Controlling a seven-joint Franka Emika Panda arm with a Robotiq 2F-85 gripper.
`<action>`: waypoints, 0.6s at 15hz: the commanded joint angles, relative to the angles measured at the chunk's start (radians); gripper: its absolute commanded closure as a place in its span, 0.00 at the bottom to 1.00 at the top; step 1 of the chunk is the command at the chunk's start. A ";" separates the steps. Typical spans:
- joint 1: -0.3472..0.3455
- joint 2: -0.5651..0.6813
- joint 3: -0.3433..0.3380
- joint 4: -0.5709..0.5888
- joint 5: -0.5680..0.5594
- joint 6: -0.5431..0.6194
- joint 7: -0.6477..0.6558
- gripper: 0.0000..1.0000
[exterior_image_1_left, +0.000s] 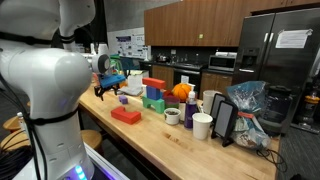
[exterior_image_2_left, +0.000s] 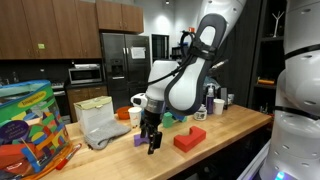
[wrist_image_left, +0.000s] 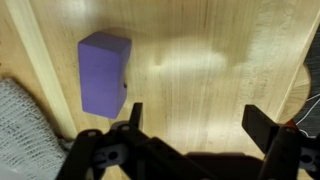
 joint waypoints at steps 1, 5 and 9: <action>-0.017 -0.032 0.019 -0.001 0.063 0.026 -0.043 0.00; -0.031 -0.065 -0.007 0.019 0.039 -0.003 -0.033 0.00; -0.057 -0.093 -0.067 0.036 -0.061 -0.053 0.011 0.00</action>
